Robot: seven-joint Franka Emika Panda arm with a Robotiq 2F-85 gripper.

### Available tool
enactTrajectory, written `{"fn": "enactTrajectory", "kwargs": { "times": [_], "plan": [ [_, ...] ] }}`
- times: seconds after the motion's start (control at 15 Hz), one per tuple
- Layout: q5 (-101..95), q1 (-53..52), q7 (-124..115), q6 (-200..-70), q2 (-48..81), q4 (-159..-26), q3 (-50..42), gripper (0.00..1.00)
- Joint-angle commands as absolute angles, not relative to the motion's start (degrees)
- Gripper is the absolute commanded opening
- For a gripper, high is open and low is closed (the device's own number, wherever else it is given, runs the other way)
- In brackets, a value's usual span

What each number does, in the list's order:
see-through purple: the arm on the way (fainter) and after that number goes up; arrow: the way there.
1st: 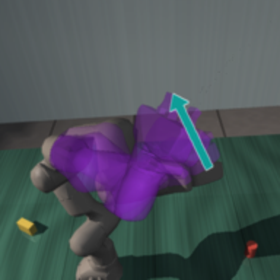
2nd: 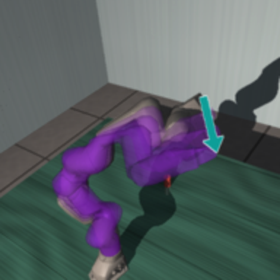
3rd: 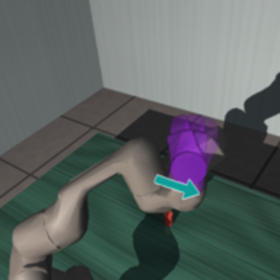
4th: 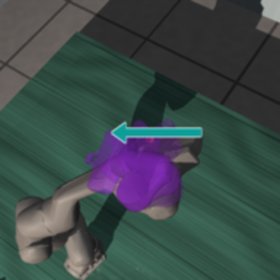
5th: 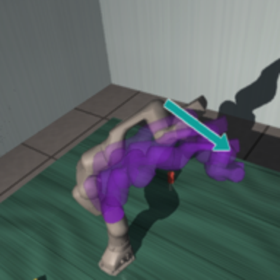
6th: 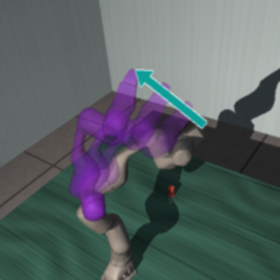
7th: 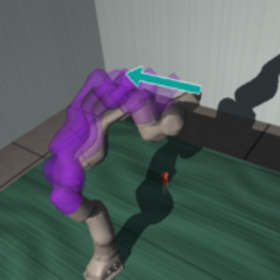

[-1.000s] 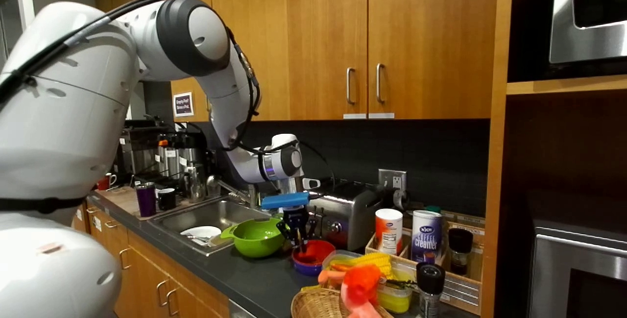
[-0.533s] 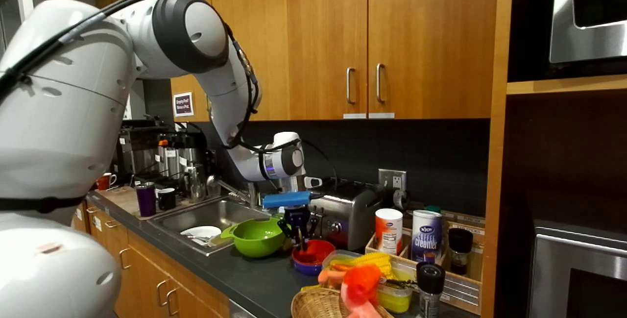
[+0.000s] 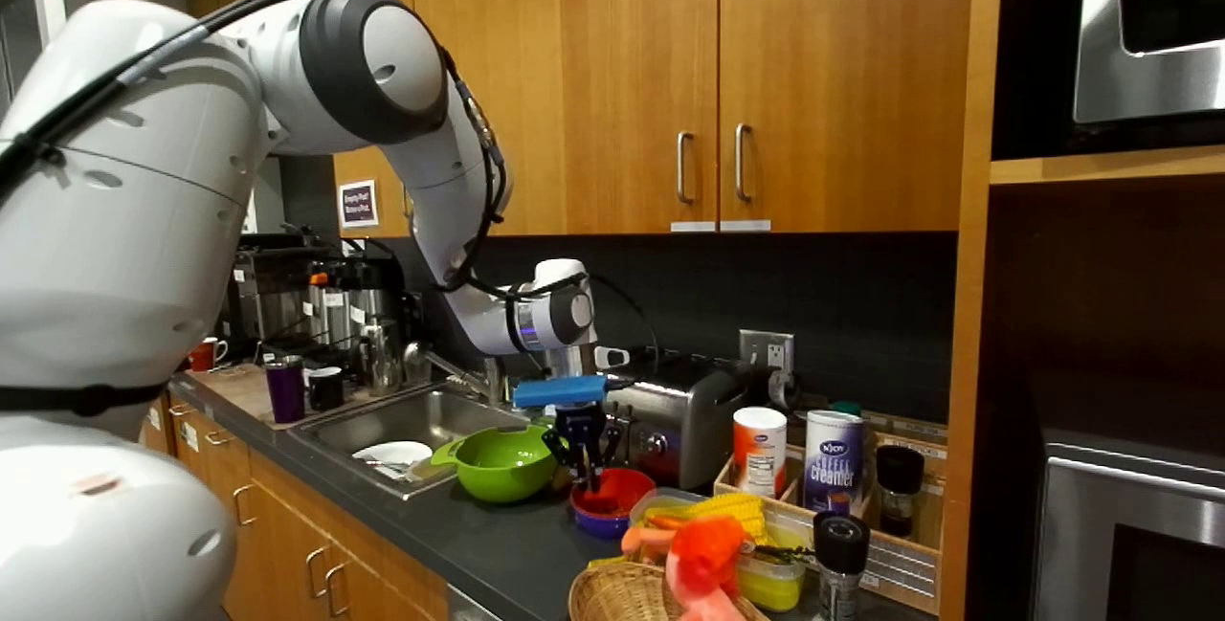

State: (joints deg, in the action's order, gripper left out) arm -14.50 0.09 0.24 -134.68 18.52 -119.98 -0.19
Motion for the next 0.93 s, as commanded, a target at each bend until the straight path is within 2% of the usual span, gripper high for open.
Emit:
{"fn": "enactTrajectory", "kwargs": {
  "times": [0.0, 0.47, 0.53, 0.6, 0.87],
  "plan": [
    [-14.21, -0.48, 0.43, -134.62, 18.51, -119.92, -0.76, 0.17],
    [-14.21, -0.48, 0.43, -134.62, 18.51, -119.92, -0.76, 0.17],
    [-14.21, -0.48, 0.43, -134.62, 18.51, -119.92, -0.76, 0.42],
    [-14.31, -0.48, 0.42, -134.78, 18.5, -120.0, -0.8, 0.43],
    [-14.32, -0.45, 0.5, -134.93, 18.51, -120.13, -0.84, 0.66]
  ]
}}
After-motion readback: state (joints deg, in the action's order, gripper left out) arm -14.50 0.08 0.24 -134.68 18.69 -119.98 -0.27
